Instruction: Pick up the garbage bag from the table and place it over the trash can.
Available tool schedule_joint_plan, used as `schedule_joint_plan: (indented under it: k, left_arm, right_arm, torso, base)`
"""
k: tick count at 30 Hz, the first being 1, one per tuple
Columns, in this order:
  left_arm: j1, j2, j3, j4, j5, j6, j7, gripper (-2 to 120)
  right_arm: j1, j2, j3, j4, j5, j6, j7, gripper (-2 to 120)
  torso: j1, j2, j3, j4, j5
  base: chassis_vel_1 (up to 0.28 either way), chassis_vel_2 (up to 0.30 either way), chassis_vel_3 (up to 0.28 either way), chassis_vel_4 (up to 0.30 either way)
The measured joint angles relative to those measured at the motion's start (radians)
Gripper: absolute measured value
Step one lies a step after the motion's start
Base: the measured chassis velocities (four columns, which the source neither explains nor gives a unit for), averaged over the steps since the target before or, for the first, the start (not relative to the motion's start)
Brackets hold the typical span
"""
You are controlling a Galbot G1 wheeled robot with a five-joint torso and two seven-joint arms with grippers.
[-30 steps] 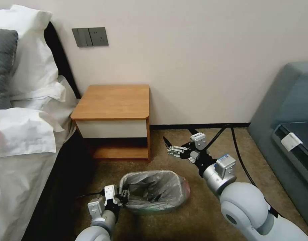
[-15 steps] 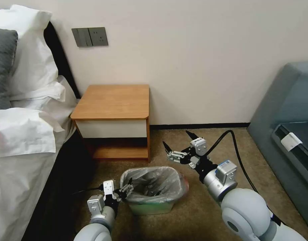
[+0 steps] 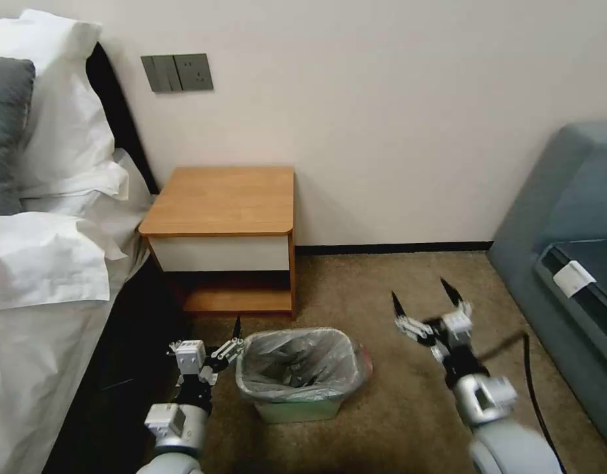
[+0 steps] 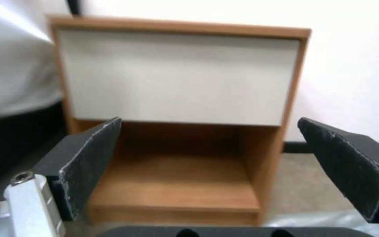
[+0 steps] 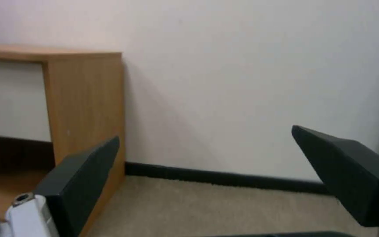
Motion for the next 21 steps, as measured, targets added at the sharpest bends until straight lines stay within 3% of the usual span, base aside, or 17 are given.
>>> schedule_joint_plan:
  k: [4, 9, 21]
  left_arm:
    - [0.098, -0.024, -0.054, -0.08, 0.011, -0.039, 0.006, 100]
    - [0.226, -0.066, -0.062, -0.175, 0.017, -0.053, -0.01, 100]
    - [0.252, -0.075, -0.053, -0.191, 0.024, -0.048, -0.02, 100]
  right_arm:
    - [-0.099, 0.093, 0.027, 0.05, 0.025, 0.061, -0.04, 100]
    - [-0.168, 0.144, 0.051, 0.093, 0.051, 0.134, -0.086, 100]
    - [-0.183, 0.14, 0.055, 0.106, 0.042, 0.134, -0.086, 100]
  torso:
    - [0.0, 0.0, 0.0, 0.0003, 0.0]
    - [0.0, 0.0, 0.0, 0.0004, 0.0]
    - [0.0, 0.0, 0.0, 0.0003, -0.0002]
  base:
    - [0.0, 0.0, 0.0, 0.0]
    - [0.0, 0.0, 0.0, 0.0]
    - [0.0, 0.0, 0.0, 0.0]
